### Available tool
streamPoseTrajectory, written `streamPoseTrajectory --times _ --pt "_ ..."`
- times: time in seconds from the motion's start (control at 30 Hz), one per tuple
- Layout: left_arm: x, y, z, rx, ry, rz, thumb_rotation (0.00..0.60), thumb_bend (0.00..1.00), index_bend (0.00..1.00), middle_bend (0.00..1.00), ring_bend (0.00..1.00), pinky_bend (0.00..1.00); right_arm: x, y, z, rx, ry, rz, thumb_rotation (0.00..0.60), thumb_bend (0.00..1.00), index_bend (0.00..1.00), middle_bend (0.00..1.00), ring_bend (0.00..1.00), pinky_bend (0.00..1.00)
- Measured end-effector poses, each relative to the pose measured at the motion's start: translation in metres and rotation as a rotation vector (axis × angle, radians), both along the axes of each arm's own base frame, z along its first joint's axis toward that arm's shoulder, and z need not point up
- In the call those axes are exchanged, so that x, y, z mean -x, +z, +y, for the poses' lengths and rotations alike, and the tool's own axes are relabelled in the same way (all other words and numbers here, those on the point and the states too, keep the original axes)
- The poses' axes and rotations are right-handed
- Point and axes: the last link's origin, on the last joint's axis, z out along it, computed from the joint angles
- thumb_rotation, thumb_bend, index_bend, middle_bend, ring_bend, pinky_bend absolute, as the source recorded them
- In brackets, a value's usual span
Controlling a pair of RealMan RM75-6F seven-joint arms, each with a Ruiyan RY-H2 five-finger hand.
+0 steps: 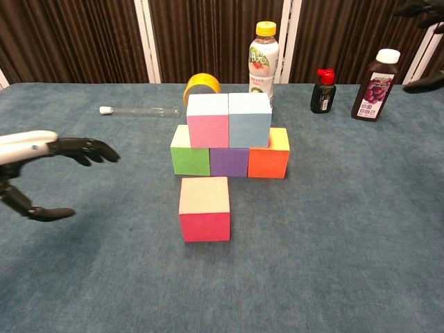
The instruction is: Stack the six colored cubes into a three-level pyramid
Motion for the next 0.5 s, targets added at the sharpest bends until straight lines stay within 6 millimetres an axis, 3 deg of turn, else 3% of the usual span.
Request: streamPoseTrajectory --times 0.2,0.5 --pt "-0.03 -0.031 0.016 0.07 -0.001 -0.014 0.6 0.31 0.07 0.09 0.1 0.18 0.027 0.009 0.002 0.008 -0.036 -0.004 0.6 0.27 0.03 0.06 0.0 0.12" --pt "-0.07 -0.067 0.027 0.138 -0.013 -0.032 0.6 0.31 0.03 0.07 0.1 0.18 0.046 0.013 -0.005 -0.001 -0.07 0.0 0.6 0.27 0.03 0.06 0.0 0.12"
